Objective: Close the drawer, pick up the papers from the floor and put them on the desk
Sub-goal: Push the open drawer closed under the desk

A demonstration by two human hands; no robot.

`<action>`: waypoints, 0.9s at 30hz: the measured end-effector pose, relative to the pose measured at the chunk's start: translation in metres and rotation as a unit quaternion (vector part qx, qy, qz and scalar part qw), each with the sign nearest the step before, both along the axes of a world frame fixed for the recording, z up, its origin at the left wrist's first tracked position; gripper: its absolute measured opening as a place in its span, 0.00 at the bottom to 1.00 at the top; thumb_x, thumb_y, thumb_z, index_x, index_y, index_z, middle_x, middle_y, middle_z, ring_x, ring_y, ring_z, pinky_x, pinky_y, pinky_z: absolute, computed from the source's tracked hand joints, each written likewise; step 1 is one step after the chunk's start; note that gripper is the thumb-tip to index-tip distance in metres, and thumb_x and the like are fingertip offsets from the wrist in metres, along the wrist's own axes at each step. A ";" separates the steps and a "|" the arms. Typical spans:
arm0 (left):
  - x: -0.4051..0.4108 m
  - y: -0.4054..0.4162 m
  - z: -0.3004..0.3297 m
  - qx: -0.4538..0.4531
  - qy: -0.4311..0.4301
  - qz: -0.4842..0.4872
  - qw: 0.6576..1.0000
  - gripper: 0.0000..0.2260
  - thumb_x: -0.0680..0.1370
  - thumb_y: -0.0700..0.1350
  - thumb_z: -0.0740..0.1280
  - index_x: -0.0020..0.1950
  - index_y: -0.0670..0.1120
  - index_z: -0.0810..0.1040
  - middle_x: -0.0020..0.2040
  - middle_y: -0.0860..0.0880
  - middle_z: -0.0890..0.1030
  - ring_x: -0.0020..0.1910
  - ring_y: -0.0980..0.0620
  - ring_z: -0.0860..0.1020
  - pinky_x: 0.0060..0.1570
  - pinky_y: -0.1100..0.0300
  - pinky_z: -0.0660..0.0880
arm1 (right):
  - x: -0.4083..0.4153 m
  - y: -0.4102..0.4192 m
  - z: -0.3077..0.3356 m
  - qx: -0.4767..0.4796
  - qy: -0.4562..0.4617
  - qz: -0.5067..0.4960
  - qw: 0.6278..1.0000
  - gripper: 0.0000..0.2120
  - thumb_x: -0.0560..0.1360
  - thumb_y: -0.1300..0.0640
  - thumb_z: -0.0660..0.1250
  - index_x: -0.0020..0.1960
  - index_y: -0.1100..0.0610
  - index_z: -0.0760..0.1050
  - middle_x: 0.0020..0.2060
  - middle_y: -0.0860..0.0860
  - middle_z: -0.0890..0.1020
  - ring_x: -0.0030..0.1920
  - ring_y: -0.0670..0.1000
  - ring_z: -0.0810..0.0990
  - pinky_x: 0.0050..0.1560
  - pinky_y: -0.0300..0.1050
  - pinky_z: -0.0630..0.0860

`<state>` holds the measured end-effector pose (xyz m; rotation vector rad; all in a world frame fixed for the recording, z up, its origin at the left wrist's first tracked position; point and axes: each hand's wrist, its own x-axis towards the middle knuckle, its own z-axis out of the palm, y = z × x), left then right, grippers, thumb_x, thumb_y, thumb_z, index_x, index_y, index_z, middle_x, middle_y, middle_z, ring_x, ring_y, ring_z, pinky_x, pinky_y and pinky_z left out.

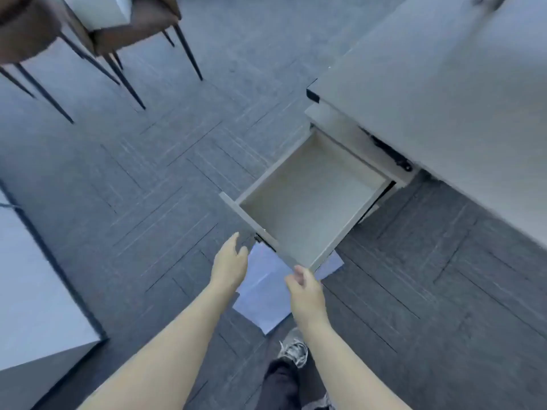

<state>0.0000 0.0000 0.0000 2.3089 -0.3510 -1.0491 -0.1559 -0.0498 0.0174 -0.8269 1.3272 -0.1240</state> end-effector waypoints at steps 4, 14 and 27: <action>0.004 -0.020 -0.039 0.016 0.038 0.026 0.999 0.21 0.79 0.40 0.54 0.72 0.45 0.68 0.71 0.46 0.73 0.67 0.45 0.72 0.63 0.53 0.69 | 0.005 0.002 -0.045 0.157 -0.017 -0.107 0.982 0.22 0.80 0.59 0.60 0.73 0.56 0.66 0.58 0.54 0.80 0.57 0.56 0.80 0.55 0.52 0.78; -0.008 -0.077 -0.069 -0.024 0.013 0.097 0.995 0.15 0.76 0.38 0.60 0.54 0.53 0.81 0.43 0.52 0.81 0.43 0.48 0.77 0.45 0.55 0.74 | 0.004 -0.043 -0.064 0.193 -0.062 -0.240 0.949 0.16 0.82 0.62 0.55 0.69 0.60 0.70 0.62 0.55 0.80 0.58 0.57 0.80 0.50 0.51 0.78; -0.018 -0.247 -0.088 -0.054 -0.028 0.153 0.986 0.13 0.74 0.46 0.65 0.55 0.49 0.83 0.45 0.46 0.87 0.49 0.45 0.83 0.53 0.51 0.79 | -0.014 -0.198 -0.087 0.139 -0.100 -0.253 0.952 0.10 0.81 0.60 0.57 0.55 0.54 0.76 0.57 0.53 0.83 0.53 0.53 0.82 0.48 0.49 0.78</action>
